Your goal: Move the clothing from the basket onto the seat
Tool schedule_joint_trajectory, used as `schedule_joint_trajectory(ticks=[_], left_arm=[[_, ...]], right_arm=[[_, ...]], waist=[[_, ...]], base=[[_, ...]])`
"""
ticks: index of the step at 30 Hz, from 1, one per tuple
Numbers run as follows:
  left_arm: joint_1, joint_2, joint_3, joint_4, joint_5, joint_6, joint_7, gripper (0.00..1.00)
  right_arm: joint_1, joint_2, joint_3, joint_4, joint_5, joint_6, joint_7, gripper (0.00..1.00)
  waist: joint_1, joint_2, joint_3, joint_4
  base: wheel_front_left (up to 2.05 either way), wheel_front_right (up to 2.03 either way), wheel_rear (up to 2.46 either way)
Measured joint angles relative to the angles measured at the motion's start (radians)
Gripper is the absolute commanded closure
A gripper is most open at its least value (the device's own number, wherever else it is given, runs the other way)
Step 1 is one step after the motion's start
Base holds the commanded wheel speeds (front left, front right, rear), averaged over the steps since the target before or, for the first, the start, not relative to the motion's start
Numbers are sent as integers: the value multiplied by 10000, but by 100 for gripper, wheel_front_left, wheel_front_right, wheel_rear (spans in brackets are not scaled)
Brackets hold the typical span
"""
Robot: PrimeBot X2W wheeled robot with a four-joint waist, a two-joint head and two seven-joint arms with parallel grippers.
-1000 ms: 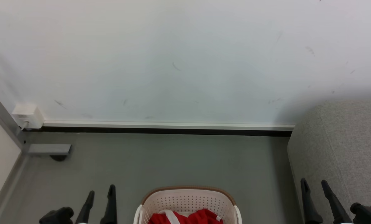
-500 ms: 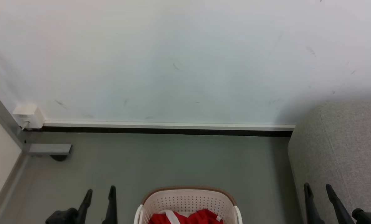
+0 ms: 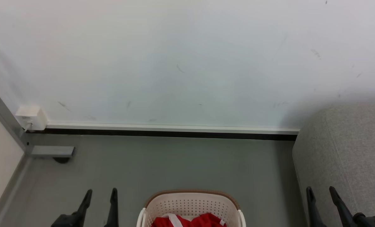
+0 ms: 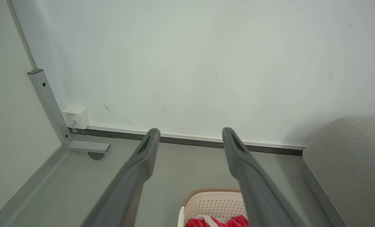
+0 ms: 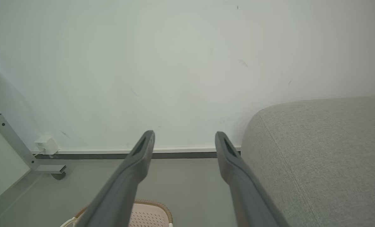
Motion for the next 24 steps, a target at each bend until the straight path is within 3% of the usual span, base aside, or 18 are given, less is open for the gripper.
schedule_joint_trajectory(ticks=[24], left_arm=[[269,-249,658,-21,1459,-727,-453,0]], right_arm=[[178,-4,-245,167,-1053,2,-445,0]], waist=[[0,0,-57,-37]], base=[[0,0,0]])
